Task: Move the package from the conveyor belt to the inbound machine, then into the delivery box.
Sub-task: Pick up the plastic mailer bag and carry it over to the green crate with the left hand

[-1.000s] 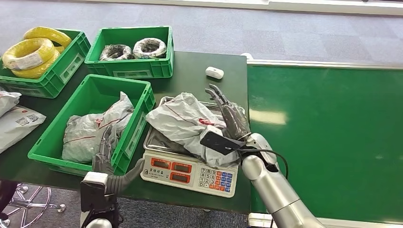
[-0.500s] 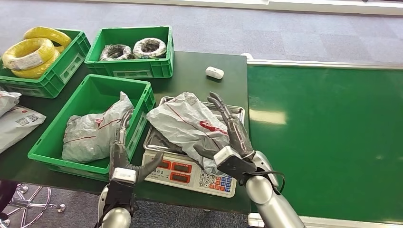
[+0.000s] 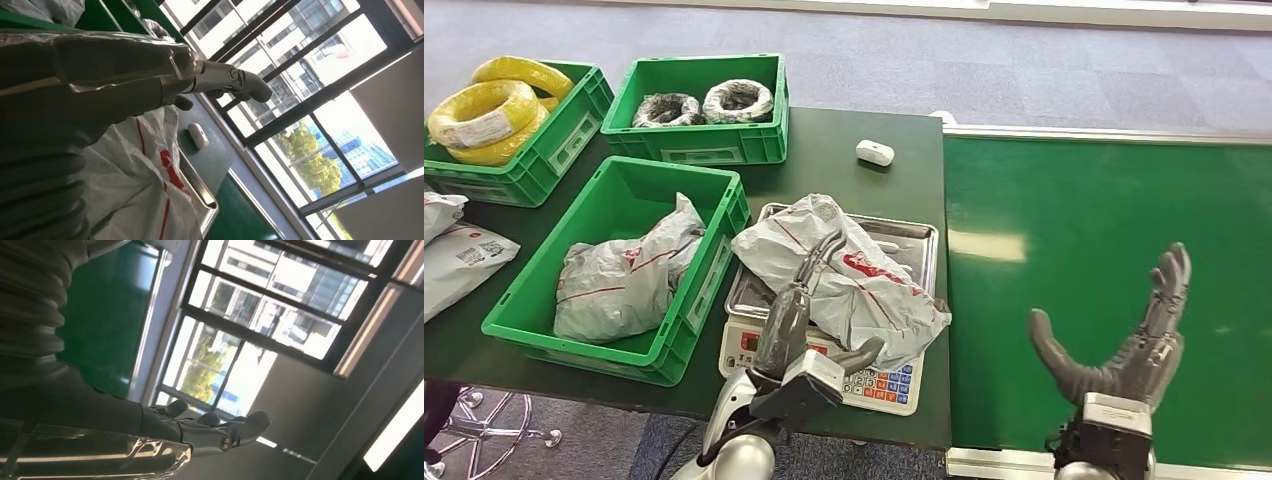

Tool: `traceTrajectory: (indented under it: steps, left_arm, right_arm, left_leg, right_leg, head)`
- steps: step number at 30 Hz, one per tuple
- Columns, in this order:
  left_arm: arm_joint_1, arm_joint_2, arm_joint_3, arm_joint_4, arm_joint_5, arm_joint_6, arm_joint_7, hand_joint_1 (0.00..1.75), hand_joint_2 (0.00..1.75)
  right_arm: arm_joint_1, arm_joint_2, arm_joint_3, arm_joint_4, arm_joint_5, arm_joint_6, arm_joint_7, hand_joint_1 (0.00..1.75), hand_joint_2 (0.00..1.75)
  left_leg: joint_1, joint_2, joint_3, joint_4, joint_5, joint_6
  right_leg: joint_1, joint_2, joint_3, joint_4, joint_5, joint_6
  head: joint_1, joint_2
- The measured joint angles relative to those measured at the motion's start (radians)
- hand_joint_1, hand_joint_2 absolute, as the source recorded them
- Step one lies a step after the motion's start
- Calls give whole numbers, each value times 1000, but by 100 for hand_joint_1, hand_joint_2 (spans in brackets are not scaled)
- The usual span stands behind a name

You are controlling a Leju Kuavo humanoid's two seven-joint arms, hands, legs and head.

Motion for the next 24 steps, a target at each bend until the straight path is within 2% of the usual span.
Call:
traceTrajectory:
  steps: [4, 7, 10, 13, 16, 19, 24]
  left_arm:
    - [-44, -22, -57, 80, 6, -40, 53, 0, 175]
    - [-77, -40, -90, 143, 1, -69, 102, 0, 175]
    - [-100, -52, -109, 187, -2, -76, 114, 0, 175]
    - [-119, -59, -123, 223, -10, -77, 130, 0, 175]
    - [-142, -65, -135, 269, -78, -63, 209, 0, 175]
    - [-176, -72, -141, 361, -184, -5, 295, 0, 175]
    - [-217, -81, -138, 481, -289, 77, 361, 0, 175]
  right_arm:
    - [89, 19, -123, -4, -65, -6, -19, 0, 175]
    - [134, 24, -165, -7, -76, -18, -34, 0, 175]
    - [158, 24, -188, -9, -76, -23, -36, 0, 175]
    - [170, 24, -199, -10, -77, -35, -36, 0, 175]
    - [185, 20, -194, -19, -86, -67, -47, 0, 175]
    - [201, 12, -164, -34, -78, -87, -63, 0, 175]
    - [198, 12, -123, -37, -65, -88, -62, 0, 175]
  left_leg:
    - [0, 0, 0, 0, 0, 0]
    - [0, 1, 0, 0, 0, 0]
    - [0, 1, 0, 0, 0, 0]
    - [0, 2, 0, 0, 0, 0]
    - [0, 2, 0, 0, 0, 0]
    - [0, 2, 0, 0, 0, 0]
    - [0, 3, 1, 0, 0, 0]
  right_leg:
    - [0, 0, 0, 0, 0, 0]
    - [0, 0, 0, 0, 0, 0]
    - [0, 1, 0, 0, 0, 0]
    - [0, 0, 0, 0, 0, 0]
    - [0, 0, 1, 0, 0, 0]
    - [0, 1, 1, 0, 0, 0]
    - [0, 1, 1, 0, 0, 0]
  head:
    - [0, 0]
    - [0, 0]
    - [0, 0]
    - [0, 0]
    - [0, 0]
    - [0, 0]
    - [0, 0]
